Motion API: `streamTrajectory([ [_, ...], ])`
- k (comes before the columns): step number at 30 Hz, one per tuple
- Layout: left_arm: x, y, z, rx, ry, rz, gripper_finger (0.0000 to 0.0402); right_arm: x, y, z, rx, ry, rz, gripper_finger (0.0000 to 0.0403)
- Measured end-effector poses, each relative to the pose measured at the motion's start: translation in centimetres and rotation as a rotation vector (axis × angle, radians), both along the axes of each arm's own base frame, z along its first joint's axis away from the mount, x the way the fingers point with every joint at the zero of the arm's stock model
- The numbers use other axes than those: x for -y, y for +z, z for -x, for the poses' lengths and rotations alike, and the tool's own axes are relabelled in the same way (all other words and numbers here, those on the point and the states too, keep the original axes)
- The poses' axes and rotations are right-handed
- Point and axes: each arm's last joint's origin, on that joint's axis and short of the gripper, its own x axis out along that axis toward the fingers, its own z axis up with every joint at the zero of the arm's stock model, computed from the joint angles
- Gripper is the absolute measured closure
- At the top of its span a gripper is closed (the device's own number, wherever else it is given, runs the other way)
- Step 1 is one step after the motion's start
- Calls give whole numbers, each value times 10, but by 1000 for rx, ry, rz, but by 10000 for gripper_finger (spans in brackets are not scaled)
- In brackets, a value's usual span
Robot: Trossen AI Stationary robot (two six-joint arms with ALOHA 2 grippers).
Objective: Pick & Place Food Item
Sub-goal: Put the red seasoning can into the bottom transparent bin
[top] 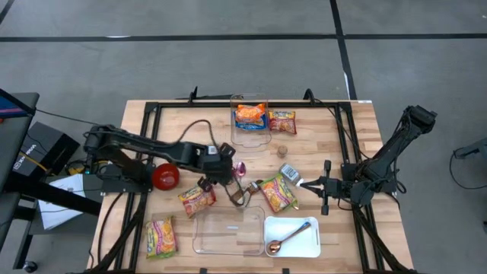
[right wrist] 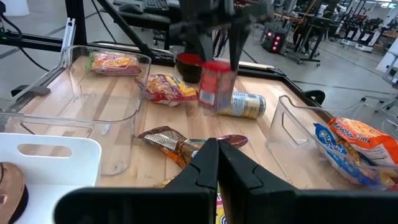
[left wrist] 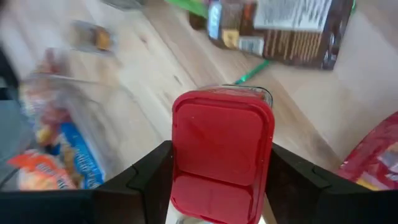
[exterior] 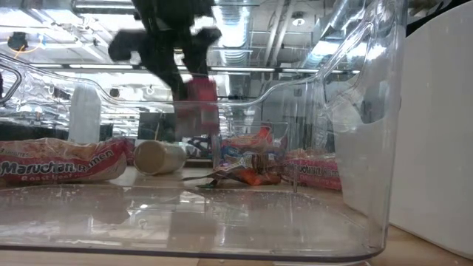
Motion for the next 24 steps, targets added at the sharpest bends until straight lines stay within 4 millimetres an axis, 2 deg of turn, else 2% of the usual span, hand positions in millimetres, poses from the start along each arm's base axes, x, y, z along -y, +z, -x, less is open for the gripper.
streamTrajectory([
  [3,8,17,9,73,0,30,203,0,0,0,-1,0,1,403],
  [8,33,37,21,185,-75,66,203,2,0,-1,-1,-11,2,403],
  [19,85,47,30,307,-221,147,203,3,0,-3,1,-24,-1,403],
  [24,103,55,30,379,-334,270,203,2,0,-3,-5,-1,-8,403],
])
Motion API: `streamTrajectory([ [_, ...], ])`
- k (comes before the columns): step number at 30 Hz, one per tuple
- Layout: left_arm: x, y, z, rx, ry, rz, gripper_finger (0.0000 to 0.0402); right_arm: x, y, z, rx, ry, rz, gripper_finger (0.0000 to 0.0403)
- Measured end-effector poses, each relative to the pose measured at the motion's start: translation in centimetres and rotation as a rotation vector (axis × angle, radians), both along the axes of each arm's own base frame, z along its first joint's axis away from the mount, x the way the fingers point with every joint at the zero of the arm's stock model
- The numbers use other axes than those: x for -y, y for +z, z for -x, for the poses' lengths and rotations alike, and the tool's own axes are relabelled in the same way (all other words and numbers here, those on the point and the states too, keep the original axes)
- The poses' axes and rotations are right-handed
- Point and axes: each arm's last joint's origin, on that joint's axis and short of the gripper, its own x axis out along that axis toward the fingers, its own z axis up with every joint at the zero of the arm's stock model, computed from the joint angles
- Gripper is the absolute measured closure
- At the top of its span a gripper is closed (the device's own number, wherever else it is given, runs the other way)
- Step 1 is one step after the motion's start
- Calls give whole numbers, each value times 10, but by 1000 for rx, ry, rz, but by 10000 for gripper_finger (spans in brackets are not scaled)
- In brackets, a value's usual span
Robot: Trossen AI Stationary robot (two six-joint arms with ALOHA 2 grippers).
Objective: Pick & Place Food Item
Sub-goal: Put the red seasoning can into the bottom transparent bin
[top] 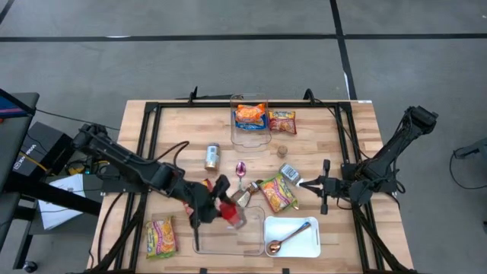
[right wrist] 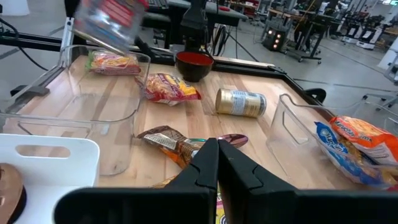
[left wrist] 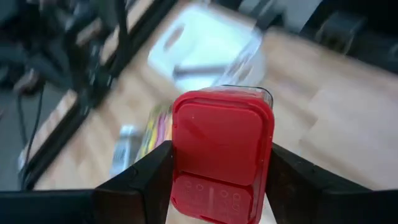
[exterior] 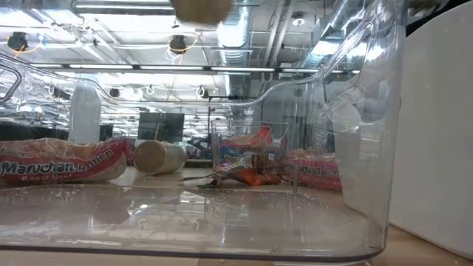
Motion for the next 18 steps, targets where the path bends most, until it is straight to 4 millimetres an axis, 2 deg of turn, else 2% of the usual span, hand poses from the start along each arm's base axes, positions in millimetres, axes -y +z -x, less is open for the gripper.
streamTrajectory([
  [4,9,2,0,14,-115,63,203,-1,0,0,0,5,-1,403],
  [7,13,-7,-5,-16,-159,49,203,-1,0,0,-4,19,-4,403],
  [11,15,-19,-21,-94,-191,9,203,-2,0,0,-6,41,-14,403],
  [15,12,-13,-38,-131,-231,-19,203,-2,1,0,-5,54,-20,403],
  [18,9,-17,-50,-185,-258,-40,203,-2,0,0,-9,61,-18,403],
])
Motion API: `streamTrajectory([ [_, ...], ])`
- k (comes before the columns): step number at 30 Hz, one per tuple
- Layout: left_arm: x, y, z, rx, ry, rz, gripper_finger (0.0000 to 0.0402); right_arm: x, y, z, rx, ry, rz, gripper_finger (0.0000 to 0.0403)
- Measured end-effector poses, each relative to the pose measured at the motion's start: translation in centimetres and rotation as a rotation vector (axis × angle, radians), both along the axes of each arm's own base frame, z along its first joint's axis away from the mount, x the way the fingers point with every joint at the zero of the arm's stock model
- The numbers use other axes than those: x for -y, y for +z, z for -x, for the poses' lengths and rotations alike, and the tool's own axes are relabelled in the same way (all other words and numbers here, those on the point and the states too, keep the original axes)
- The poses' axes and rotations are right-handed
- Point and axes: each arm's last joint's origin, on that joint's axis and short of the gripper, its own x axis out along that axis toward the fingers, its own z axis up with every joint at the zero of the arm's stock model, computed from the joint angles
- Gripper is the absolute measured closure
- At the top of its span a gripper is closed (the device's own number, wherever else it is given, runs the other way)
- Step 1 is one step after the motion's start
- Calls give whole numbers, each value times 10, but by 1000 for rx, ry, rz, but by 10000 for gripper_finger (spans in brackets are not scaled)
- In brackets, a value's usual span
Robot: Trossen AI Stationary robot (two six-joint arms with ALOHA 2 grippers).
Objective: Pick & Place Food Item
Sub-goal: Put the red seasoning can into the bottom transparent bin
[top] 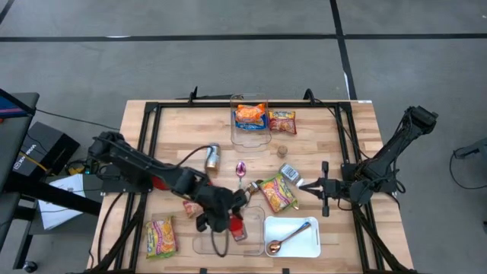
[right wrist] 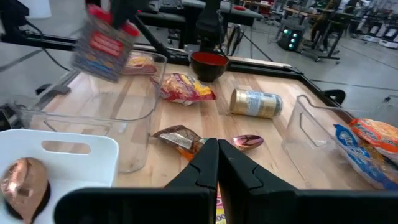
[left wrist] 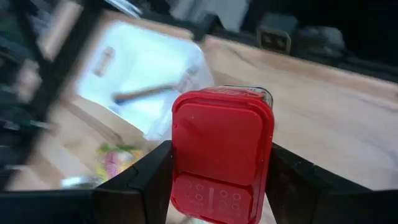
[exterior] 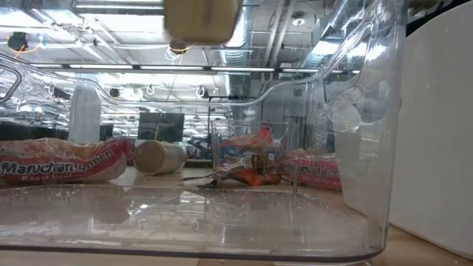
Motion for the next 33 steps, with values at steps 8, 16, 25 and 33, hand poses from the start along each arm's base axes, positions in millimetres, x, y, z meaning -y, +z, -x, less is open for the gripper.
streamTrajectory([
  [8,5,2,-27,-41,-55,-44,203,-1,-1,0,-20,48,6,403],
  [16,6,-14,-41,-41,1,-162,203,-1,-2,0,-25,52,8,403],
  [25,20,-47,-50,-94,7,-246,203,-2,-2,0,-27,75,-8,403],
  [33,34,-75,-54,-106,-55,-371,203,-2,-2,0,-27,77,-13,403],
])
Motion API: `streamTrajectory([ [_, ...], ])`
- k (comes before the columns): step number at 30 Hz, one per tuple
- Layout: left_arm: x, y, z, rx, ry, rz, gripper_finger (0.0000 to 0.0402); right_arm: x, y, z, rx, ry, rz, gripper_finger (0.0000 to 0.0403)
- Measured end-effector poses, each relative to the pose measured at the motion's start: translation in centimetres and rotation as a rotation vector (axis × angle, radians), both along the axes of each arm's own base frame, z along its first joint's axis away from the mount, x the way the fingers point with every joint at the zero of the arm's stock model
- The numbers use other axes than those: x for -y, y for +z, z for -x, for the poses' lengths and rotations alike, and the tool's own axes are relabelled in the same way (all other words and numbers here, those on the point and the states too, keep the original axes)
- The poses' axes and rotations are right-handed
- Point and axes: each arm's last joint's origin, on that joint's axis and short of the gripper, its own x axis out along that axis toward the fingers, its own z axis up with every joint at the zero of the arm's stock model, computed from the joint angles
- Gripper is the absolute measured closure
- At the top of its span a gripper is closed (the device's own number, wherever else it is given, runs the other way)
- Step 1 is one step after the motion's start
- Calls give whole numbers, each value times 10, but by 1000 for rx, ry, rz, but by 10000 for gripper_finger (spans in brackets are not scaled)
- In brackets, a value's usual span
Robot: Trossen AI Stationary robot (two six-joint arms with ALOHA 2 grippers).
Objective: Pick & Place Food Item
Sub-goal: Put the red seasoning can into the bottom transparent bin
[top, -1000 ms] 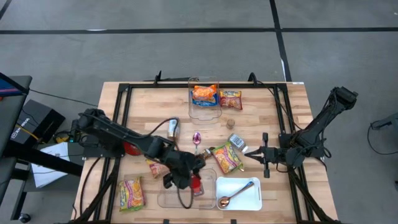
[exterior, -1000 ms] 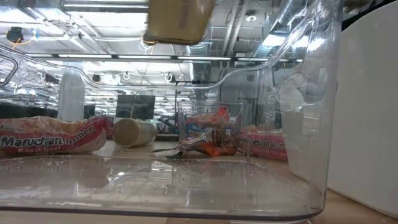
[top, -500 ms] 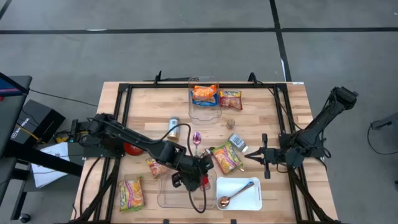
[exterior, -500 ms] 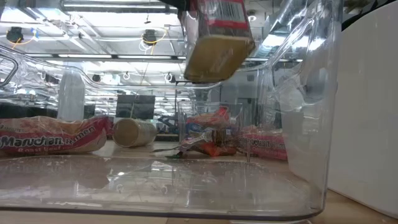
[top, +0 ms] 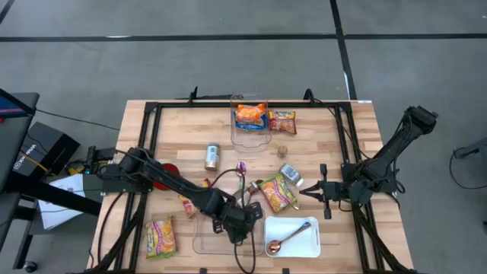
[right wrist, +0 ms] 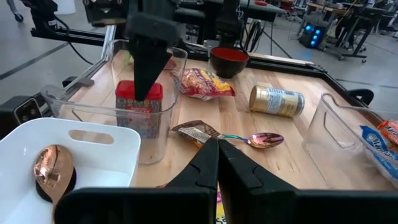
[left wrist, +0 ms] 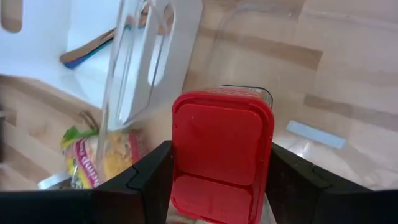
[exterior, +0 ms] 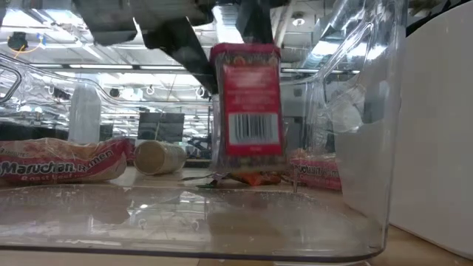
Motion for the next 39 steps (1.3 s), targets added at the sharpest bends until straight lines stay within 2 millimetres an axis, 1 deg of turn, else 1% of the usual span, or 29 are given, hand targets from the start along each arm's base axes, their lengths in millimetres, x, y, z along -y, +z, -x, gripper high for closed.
streamTrajectory([
  [4,5,-9,-1,-8,-28,-23,199,0,0,0,-1,13,-6,403],
  [9,8,-8,-2,16,-77,-47,203,0,0,0,-1,14,-6,403],
  [15,6,-9,-3,17,-155,-77,198,0,0,0,-3,14,-3,403],
  [20,2,-8,-6,28,-182,-86,200,0,0,0,-4,15,-2,403],
  [25,-6,-8,-10,29,-186,-82,198,-1,0,0,-6,19,-2,403],
  [29,-7,-7,-12,47,-186,-58,194,-1,-1,0,-14,41,-3,403],
  [35,-6,-5,-14,61,-171,-24,175,-1,-2,1,-29,42,3,403],
  [39,-6,-5,-14,58,-162,-21,170,-1,-2,1,-34,62,-6,403],
])
